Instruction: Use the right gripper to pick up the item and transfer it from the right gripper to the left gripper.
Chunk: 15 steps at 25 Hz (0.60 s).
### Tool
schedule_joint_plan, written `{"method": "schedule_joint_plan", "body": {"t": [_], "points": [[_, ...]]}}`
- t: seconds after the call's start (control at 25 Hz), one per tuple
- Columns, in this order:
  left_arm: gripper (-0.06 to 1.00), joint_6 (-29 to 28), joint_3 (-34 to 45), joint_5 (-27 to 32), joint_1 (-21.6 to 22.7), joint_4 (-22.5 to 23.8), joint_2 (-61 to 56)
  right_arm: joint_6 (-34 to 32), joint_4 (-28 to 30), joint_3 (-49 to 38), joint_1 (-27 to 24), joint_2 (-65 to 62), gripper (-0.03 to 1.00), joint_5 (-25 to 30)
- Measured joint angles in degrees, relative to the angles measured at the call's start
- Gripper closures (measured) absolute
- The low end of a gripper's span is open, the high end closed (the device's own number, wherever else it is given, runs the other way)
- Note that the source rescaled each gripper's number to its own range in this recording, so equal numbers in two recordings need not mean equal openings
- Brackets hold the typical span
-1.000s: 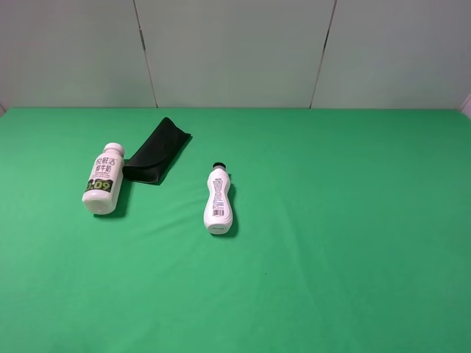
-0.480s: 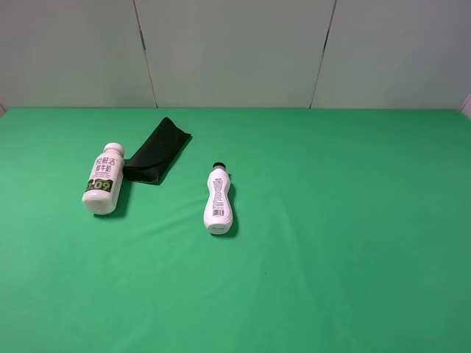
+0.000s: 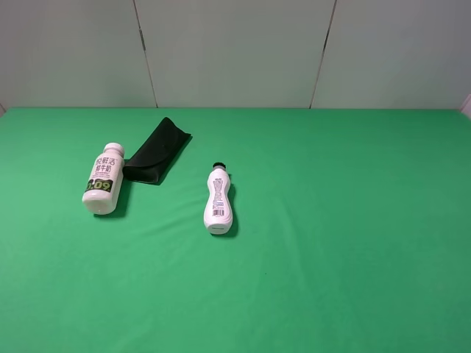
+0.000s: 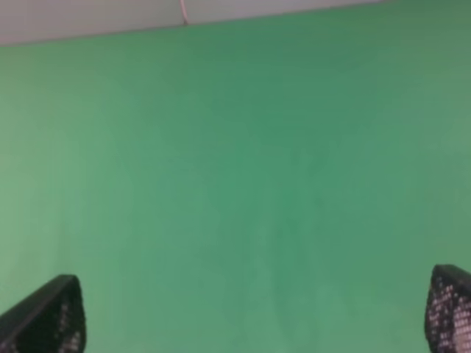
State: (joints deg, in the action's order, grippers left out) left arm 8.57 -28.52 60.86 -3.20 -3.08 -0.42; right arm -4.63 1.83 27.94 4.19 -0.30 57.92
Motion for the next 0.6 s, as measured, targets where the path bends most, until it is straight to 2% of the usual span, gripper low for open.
{"method": "schedule_joint_plan", "body": {"t": [0.16,0.6], "points": [[0.35,0.1,0.0,0.0,0.0,0.3,0.0,0.0,3.2,0.0,0.0,0.0,-0.03,0.0],[0.35,-0.6,0.0,0.0,0.0,0.3,0.0,0.0,3.3,0.0,0.0,0.0,-0.03,0.0]]}}
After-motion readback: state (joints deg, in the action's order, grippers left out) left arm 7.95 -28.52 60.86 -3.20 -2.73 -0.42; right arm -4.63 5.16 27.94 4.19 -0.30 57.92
